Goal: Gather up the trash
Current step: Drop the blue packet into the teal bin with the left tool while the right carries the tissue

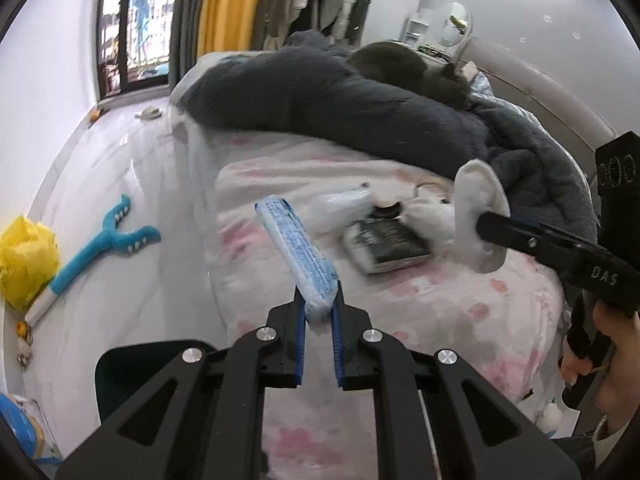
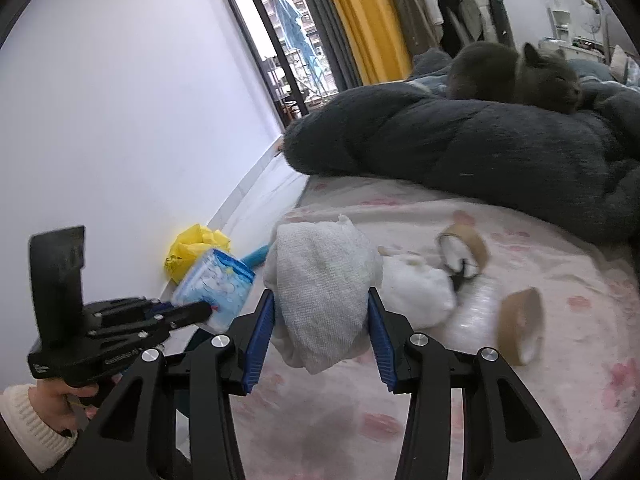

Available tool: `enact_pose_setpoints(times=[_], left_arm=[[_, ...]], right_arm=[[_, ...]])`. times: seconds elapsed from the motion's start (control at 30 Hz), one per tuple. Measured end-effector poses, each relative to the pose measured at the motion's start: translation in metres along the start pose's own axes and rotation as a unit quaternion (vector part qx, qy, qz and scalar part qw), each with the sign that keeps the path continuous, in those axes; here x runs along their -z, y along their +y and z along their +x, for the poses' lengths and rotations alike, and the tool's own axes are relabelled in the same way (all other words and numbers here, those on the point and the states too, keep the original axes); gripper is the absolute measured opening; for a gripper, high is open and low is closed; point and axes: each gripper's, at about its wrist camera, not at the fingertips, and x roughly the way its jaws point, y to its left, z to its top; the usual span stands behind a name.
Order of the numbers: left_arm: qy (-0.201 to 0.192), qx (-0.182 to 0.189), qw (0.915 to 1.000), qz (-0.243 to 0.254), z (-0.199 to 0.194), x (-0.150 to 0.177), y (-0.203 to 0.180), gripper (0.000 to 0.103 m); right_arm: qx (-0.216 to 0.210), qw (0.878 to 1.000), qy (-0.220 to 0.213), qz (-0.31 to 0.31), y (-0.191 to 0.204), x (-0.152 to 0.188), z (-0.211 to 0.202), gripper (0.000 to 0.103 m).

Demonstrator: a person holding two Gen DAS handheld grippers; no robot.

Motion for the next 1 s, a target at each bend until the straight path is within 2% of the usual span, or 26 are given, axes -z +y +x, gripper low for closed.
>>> enact_pose_setpoints(times=[0.43,0.63,1.0], left_arm=[[0.037,-0.027,0.9984,-0.034,0.003,0.037,0.071,0.013],[0.072,-0.049,0.995,-0.047,0.009,0.059,0.106,0.013],[0.152,-0.057,0.9834,-0.081,0.021,0.106,0.162,0.013]], right_arm=[[-0.04,0.999,0.025,-0.026,0.069,-0.003,0.047,0.046],[-0.049,0.997,0.047,-0.034,0.101,0.004,0.071,0.046],[-0.075,0.992,0.082,-0.054,0.153,0.015,0.119,0.046]])
